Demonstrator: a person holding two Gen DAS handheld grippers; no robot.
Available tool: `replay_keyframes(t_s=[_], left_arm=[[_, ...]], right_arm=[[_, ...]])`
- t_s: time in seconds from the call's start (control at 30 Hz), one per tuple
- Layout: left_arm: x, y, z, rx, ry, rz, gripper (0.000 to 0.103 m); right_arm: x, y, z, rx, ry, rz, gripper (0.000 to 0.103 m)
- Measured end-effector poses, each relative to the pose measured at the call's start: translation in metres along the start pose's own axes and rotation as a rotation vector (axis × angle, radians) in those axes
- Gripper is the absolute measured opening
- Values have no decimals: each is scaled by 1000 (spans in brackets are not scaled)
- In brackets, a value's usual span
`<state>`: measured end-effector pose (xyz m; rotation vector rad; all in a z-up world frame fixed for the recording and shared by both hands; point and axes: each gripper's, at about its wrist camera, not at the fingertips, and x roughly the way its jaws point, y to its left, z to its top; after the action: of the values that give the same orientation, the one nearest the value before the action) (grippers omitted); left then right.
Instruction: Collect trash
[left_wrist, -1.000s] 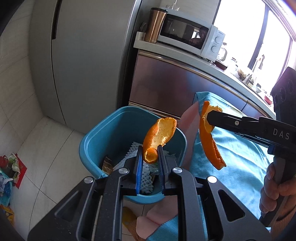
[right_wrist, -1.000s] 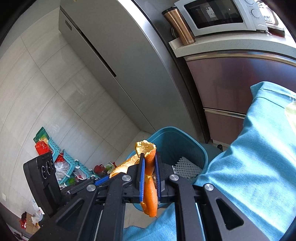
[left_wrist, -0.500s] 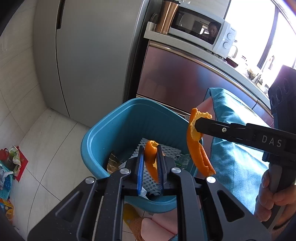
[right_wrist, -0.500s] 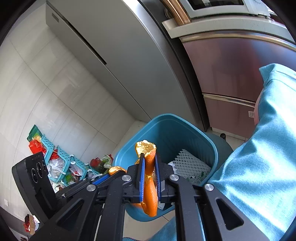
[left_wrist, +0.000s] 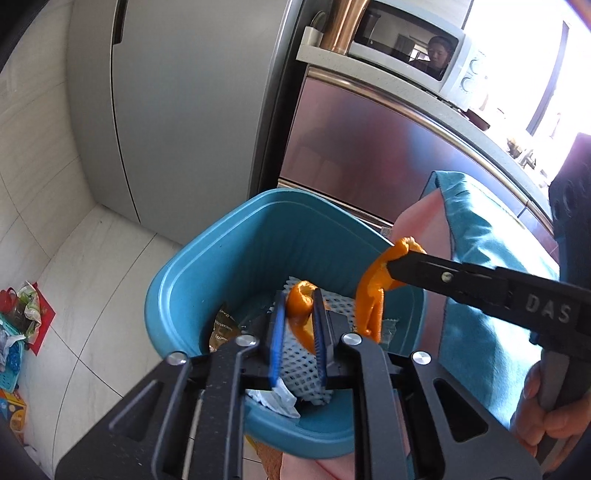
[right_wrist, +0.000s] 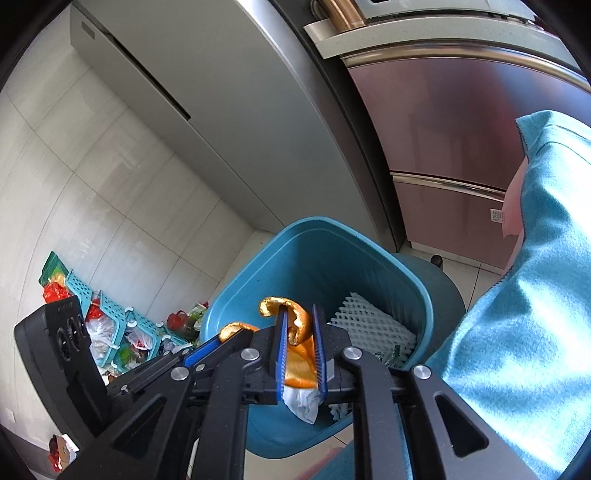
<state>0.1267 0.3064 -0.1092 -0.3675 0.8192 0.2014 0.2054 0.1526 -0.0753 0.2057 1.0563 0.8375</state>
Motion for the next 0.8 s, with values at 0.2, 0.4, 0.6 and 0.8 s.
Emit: replay_keyframes(t_s=[0.2,0.4,0.6,0.8], left_arm=[[2,1,1,-12,-11,-15,22],[-19,-6,-3,6,-64,-34,48],[-62,-23,-12,68,-176,-68,73],[-105,-45,-27,123,-281,-107,97]], right_arm=[[-6,-4,3,14,-15,2,18],[-28,-6,-2,-6,-48,21,31],[-76,-6,-19,-99,-136,8,51],[-135,-20,-47,-159,-249,-79,67]])
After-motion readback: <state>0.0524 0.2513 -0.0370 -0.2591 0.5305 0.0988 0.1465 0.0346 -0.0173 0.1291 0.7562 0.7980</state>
